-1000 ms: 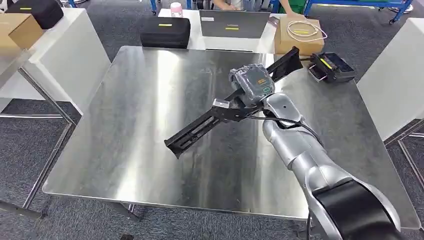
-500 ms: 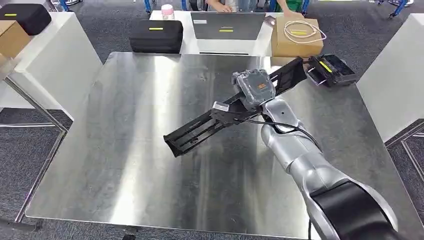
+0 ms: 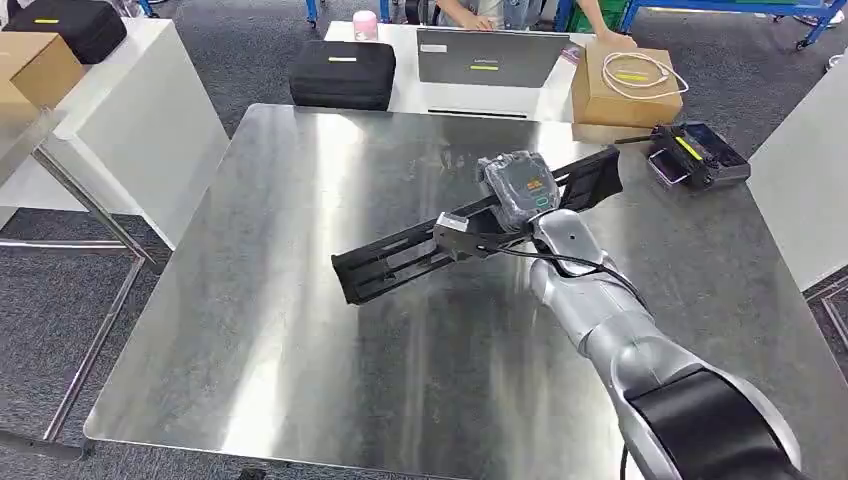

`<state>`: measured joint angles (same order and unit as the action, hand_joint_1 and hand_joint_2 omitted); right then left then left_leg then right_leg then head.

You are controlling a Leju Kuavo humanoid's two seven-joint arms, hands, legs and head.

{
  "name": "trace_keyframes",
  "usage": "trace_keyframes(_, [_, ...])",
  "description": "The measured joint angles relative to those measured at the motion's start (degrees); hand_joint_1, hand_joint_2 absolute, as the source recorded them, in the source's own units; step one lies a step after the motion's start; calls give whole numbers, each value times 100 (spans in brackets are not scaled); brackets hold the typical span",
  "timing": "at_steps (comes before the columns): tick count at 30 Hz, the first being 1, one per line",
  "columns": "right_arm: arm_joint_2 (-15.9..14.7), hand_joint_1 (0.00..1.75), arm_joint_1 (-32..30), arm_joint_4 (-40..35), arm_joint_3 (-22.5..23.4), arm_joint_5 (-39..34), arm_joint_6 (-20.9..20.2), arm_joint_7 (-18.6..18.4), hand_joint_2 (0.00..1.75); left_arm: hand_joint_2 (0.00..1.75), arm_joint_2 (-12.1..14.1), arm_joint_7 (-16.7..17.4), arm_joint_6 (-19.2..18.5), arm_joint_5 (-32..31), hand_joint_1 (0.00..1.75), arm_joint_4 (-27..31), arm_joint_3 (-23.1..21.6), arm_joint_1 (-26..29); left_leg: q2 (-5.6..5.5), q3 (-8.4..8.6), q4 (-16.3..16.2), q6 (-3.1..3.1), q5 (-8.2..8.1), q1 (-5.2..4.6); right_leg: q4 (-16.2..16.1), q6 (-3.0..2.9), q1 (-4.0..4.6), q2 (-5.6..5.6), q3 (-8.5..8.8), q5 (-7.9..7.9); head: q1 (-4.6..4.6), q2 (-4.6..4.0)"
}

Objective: Take the parts from the cabinet and place them on the table.

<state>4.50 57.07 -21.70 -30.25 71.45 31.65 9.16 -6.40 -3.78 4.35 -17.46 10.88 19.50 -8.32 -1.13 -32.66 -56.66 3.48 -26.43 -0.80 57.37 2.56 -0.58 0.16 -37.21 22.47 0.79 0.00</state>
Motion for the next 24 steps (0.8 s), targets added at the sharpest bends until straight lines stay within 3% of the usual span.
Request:
trace_keyframes(1, [2,175,7,0,-2,8,-6,2,175,175,2,0,-9,0,0,2,7,-2,-2,-10,-40,-23,-31,-50,-52,-29,13,-11,70,5,23,-2])
trace_keyframes(4, [0,175,9,7,-4,28,-9,0,175,175,4,0,-18,0,0,0,41,-1,-1,-11,-30,-69,-55,-16,-57,-80,14,-11,51,15,26,-2])
trace_keyframes(5, [0,175,19,7,-2,28,-9,-6,175,175,24,0,-7,-2,0,4,41,0,2,-18,-68,-118,-113,-9,-97,-113,-67,-11,89,3,22,0])
trace_keyframes(6, [2,175,23,7,-2,28,-9,-9,175,175,22,-2,-2,-2,0,2,41,0,19,-55,-187,-174,-204,1,-102,-150,-73,-13,114,15,35,0])
trace_keyframes(7, [6,175,31,7,-2,31,-9,-9,175,175,20,-2,-2,-2,0,2,44,-1,39,-206,-547,-231,-418,37,-102,-185,-84,-14,131,36,68,0])
trace_keyframes(9, [15,175,29,11,-4,33,-13,-9,175,175,22,0,-2,-4,0,2,46,1,72,-717,-1526,-318,-836,114,-99,-195,-81,-14,140,45,68,-2])
trace_keyframes(10, [18,175,23,13,-4,33,-20,-9,175,175,22,0,-2,-4,0,2,48,4,78,-887,-1803,-345,-889,144,-99,-195,-84,-14,140,46,74,0])
trace_keyframes(11, [17,175,19,18,-4,35,-24,-9,175,175,24,0,-2,-4,0,2,50,6,90,-946,-1837,-366,-805,175,-98,-193,-96,-13,143,47,66,-2])
trace_keyframes(12, [18,175,18,22,-4,35,-26,-9,175,175,28,0,0,-4,0,2,52,6,99,-873,-1596,-386,-592,204,-95,-191,-112,-11,145,48,72,-2])
trace_keyframes(14, [18,175,25,20,-4,39,-26,-9,175,175,37,-20,2,-4,0,2,66,5,111,-425,-624,-419,-48,255,-95,-181,-139,-9,165,52,72,0])
trace_keyframes(15, [18,175,34,20,-4,39,-26,-9,175,175,37,-33,0,-4,0,2,70,4,138,-219,-184,-428,84,280,-95,-148,-135,-9,172,64,79,0])
trace_keyframes(16, [13,175,47,20,-4,39,-26,-9,175,175,35,-44,-2,-4,0,2,72,1,113,-167,-92,-414,19,225,-77,-108,-68,-6,148,70,85,0])
trace_keyframes(17, [13,175,57,20,-2,46,-26,-9,175,175,35,-59,2,-4,0,2,81,1,90,-164,-81,-358,49,240,-59,-93,-55,-5,129,79,57,0])
trace_keyframes(18, [9,175,60,22,-4,52,-28,-9,175,175,15,-63,2,-4,0,2,85,6,93,-179,-87,-352,51,230,-54,-106,-3,-6,142,90,46,0])
trace_keyframes(21, [0,175,59,22,-4,55,-31,-11,175,175,15,-85,11,-2,0,2,94,8,61,-187,-93,-281,72,118,-87,-49,-39,-27,142,58,46,-2])
trace_keyframes(23, [0,175,60,22,-4,68,-37,-31,175,175,15,-122,-9,-4,0,2,98,10,54,-195,-93,-213,73,87,-105,-26,-60,-35,148,44,42,-2])
trace_keyframes(24, [0,175,61,22,-4,74,-41,-37,175,175,15,-140,-13,-11,0,2,100,11,55,-199,-93,-211,73,83,-117,-19,-66,-35,150,39,39,-2])
